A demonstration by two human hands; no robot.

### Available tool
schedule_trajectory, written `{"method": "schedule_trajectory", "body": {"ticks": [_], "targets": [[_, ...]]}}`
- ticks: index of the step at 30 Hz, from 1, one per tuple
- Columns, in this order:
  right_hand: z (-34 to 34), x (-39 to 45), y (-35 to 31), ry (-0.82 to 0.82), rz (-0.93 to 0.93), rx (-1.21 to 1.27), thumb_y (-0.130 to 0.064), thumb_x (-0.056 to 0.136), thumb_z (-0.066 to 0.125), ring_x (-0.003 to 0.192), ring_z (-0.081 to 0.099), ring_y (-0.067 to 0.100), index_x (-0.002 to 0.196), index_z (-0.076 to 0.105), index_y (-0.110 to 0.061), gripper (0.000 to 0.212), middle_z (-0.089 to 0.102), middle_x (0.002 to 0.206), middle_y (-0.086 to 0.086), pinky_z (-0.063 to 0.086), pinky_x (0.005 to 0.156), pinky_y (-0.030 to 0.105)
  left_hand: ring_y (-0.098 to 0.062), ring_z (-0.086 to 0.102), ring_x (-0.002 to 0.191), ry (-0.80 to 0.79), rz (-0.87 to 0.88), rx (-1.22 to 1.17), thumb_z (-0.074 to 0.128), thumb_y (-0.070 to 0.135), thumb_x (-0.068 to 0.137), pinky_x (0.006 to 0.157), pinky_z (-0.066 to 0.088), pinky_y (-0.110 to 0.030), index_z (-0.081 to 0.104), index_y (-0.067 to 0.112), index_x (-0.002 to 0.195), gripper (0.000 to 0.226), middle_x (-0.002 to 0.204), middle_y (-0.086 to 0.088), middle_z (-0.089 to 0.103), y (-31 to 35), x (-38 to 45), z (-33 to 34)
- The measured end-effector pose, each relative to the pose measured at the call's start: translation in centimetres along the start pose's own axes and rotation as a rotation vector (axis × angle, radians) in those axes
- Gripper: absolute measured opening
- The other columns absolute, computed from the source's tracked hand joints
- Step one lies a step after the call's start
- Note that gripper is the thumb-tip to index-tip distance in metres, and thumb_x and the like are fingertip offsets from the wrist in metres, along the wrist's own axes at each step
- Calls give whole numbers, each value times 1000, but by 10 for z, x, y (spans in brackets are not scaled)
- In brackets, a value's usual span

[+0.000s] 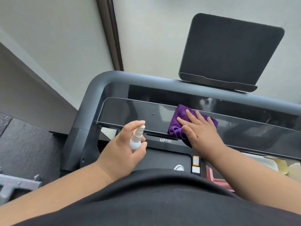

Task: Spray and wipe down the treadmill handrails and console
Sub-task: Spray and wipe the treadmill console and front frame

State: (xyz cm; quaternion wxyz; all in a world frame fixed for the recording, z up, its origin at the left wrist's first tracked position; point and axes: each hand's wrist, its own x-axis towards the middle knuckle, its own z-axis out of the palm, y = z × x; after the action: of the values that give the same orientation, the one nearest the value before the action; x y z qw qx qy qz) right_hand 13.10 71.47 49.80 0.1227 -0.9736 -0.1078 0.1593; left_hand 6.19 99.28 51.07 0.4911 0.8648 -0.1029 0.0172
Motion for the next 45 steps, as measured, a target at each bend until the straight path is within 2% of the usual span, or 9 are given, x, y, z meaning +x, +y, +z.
{"method": "schedule_trajectory", "body": {"ticks": [5,11,15,20,22,27,30,35,45], "targets": [[9,38,-58,-11,-137,-226,-77,85,7,153,-1,24,156,9,-41,79,4,166,-8,4,121,52,-14,62,80,31,-54,5,65,22,84,69,45,-10,33,54,132,66,96,19,60,-15,-11,-19],[23,74,-129,-41,-291,-331,-92,74,16,152,1,31,157,4,-33,102,4,166,-1,8,120,57,-12,63,84,99,-117,18,64,24,84,70,48,-13,33,55,130,64,97,22,61,-19,-24,-38],[21,60,-118,-50,-315,-357,-81,81,33,152,7,27,158,8,-29,96,6,166,-2,11,122,50,-11,62,84,118,-122,14,64,24,84,72,47,-11,31,52,132,64,98,23,59,-18,-25,-41],[27,24,-93,-46,-344,-394,-61,89,53,150,19,29,157,21,-24,84,16,165,1,18,121,49,-10,62,81,158,-114,14,65,23,84,72,50,-17,29,54,131,67,100,24,58,-21,-27,-44],[26,33,-97,-65,-341,-410,-63,92,48,151,14,29,158,15,-25,83,11,166,1,14,121,47,-11,62,81,178,-115,18,65,23,84,71,51,-21,30,54,131,66,100,22,59,-23,-28,-45],[21,79,-136,-95,-322,-320,-73,90,29,152,3,28,158,8,-28,84,3,166,-1,10,122,48,-5,61,85,201,-142,29,65,25,84,71,46,-8,31,52,133,65,101,25,59,-24,-33,-45],[23,87,-148,-102,-304,-319,-70,93,24,152,0,29,158,6,-26,80,2,166,1,8,122,49,-6,62,84,199,-152,27,66,27,84,70,50,-14,30,53,133,66,100,25,58,-23,-32,-43],[31,43,-137,-146,-420,-394,-67,90,20,152,2,30,158,8,-26,80,3,166,2,7,121,47,1,62,87,233,-149,15,67,23,83,72,45,-5,32,49,133,66,102,23,58,-26,-35,-41],[23,101,-174,-107,-353,-321,-58,101,23,152,1,30,158,9,-23,69,2,166,3,10,121,48,-3,62,88,271,-215,3,66,27,84,72,45,-6,31,52,132,65,100,21,60,-28,-44,-41]]}}
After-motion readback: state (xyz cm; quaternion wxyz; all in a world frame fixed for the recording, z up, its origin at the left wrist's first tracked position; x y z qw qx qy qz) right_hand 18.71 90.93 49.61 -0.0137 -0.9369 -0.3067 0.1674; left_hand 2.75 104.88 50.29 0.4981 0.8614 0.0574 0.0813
